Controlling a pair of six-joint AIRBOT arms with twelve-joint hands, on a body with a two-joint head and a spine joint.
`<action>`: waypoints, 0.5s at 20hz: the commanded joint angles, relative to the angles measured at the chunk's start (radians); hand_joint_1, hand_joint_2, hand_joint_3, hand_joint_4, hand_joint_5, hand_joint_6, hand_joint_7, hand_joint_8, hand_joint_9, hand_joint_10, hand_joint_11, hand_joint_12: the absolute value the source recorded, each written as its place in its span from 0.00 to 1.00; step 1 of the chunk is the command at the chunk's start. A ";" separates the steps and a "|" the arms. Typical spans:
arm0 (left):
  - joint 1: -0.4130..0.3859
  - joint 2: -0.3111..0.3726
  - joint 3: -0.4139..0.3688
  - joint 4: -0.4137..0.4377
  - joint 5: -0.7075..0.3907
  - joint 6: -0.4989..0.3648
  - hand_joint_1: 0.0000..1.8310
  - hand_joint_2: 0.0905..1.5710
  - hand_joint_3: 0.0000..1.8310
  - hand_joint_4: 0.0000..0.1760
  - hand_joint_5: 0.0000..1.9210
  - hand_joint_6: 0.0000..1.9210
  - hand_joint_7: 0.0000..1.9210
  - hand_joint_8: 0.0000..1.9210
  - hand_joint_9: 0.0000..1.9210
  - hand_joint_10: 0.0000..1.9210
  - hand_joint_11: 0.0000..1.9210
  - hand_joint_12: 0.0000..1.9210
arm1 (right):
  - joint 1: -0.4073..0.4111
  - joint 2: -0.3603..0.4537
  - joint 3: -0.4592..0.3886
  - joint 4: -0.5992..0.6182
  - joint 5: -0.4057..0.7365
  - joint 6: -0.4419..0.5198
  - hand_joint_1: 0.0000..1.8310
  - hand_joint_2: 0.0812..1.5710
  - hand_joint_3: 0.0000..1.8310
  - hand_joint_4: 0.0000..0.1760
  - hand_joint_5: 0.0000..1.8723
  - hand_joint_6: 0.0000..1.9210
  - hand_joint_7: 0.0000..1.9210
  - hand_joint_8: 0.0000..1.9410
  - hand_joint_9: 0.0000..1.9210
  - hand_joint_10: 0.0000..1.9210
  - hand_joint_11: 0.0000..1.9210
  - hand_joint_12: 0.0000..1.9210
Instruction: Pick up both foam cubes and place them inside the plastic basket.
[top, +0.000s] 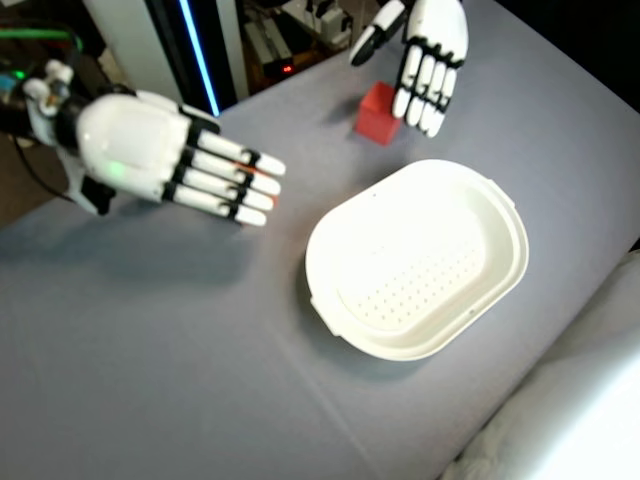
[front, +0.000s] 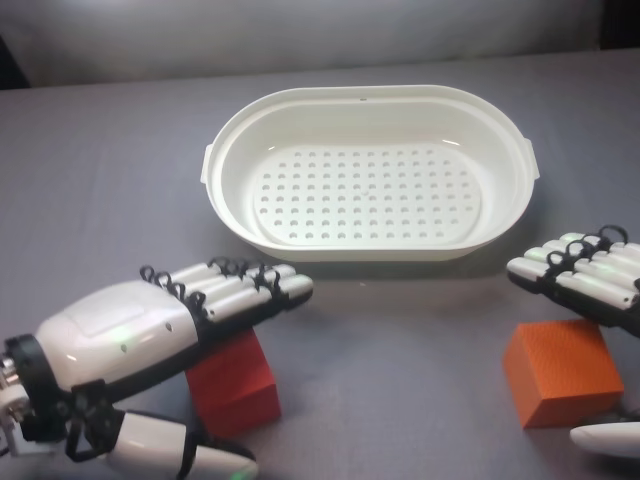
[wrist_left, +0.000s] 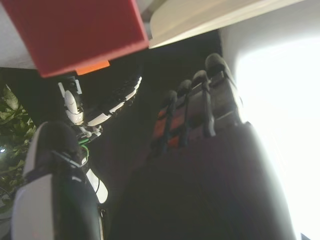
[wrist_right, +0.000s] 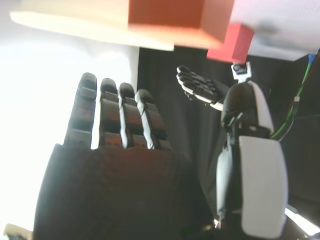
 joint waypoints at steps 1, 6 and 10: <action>-0.004 -0.003 0.006 -0.025 -0.085 -0.006 0.36 0.61 0.00 0.00 0.00 0.00 0.03 0.00 0.07 0.02 0.00 0.66 | 0.013 -0.006 0.007 0.000 0.081 0.007 0.38 0.65 0.00 0.00 0.00 0.00 0.00 0.00 0.02 0.01 0.00 0.00; -0.012 -0.049 0.042 -0.032 -0.038 -0.006 0.70 0.74 0.00 0.00 0.26 0.04 0.36 0.59 0.31 0.70 0.32 0.89 | 0.048 -0.053 0.049 0.002 0.018 0.010 0.61 0.77 0.00 0.00 0.31 0.60 0.41 0.53 0.29 0.43 0.10 0.81; -0.025 -0.038 0.035 -0.038 -0.069 0.018 0.73 0.79 0.00 0.00 0.31 0.65 0.34 0.80 0.43 0.84 0.43 0.90 | 0.063 -0.047 0.050 0.001 0.054 0.011 0.73 0.78 0.00 0.00 0.33 0.69 0.40 0.70 0.37 0.83 0.29 0.87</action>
